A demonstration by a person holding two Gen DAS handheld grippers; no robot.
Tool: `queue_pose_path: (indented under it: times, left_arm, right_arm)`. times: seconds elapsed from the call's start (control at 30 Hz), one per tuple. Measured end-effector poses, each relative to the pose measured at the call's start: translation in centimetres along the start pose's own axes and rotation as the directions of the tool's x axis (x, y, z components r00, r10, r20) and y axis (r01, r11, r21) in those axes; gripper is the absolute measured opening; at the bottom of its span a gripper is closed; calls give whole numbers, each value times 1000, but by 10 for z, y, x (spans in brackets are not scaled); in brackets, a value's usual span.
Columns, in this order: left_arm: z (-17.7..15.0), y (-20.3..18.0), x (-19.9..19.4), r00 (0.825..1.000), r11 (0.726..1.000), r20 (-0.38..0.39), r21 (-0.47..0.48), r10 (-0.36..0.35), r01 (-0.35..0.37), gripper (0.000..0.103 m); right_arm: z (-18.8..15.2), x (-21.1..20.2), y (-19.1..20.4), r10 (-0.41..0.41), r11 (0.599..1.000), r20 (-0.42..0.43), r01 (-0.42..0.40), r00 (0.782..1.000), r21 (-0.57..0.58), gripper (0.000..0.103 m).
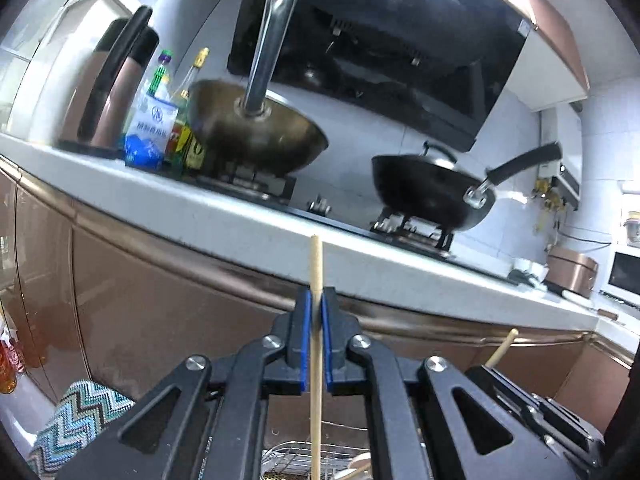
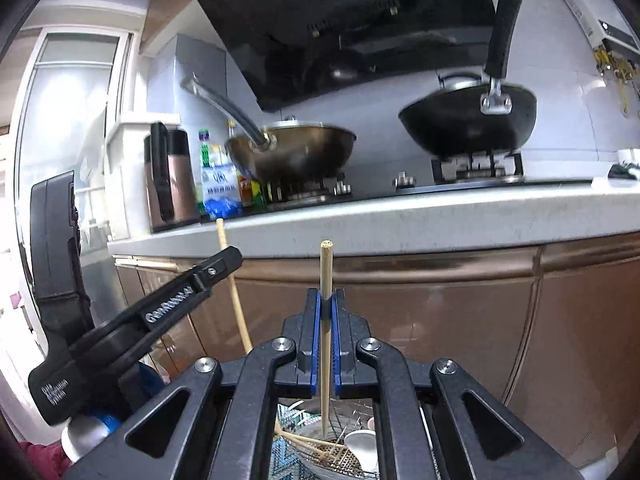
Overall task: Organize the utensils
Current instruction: 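Carry both chopsticks over the clear holder and open both grippers to drop them in, then raise both open grippers away from the holder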
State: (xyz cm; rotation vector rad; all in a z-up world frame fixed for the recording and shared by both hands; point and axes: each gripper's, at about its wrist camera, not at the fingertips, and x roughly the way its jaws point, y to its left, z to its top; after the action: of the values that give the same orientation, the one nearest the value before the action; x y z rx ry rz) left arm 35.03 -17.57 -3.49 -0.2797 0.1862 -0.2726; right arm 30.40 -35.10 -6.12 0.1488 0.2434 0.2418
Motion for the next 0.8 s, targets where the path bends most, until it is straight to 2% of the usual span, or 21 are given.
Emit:
queue_pose_path:
  times: [0.3, 0.33, 0.37, 0.43, 0.6, 0.67, 0.8]
  left_arm:
    - [-30, 11, 21, 999, 999, -26, 5, 35, -35, 8]
    - [-29, 13, 20, 999, 1000, -29, 1, 29, -29, 12]
    - [-27, 15, 18, 999, 1000, -30, -7, 24, -24, 22]
    - [-21, 18, 9, 1000, 999, -17, -26, 21, -21, 35]
    - [0, 23, -19, 1000, 999, 11, -22, 26, -26, 38]
    - [8, 24, -32, 999, 999, 18, -7, 31, -31, 44]
    - [23, 26, -66, 998, 998, 43, 24, 50, -51, 49]
  right_arm:
    - [-35, 33, -1, -36, 999, -79, 34, 996, -27, 6]
    - [-35, 33, -1, -36, 999, -82, 34, 996, -23, 10]
    - [-34, 32, -1, -37, 999, -79, 35, 996, -20, 13]
    - [-31, 26, 1, -42, 999, -66, 41, 997, -14, 26]
    - [-16, 1, 9, -62, 998, -35, 61, 997, -23, 28]
    - [-9, -12, 14, -70, 997, -24, 69, 997, -29, 29]
    - [3, -39, 25, -85, 996, -6, 85, 996, -39, 36]
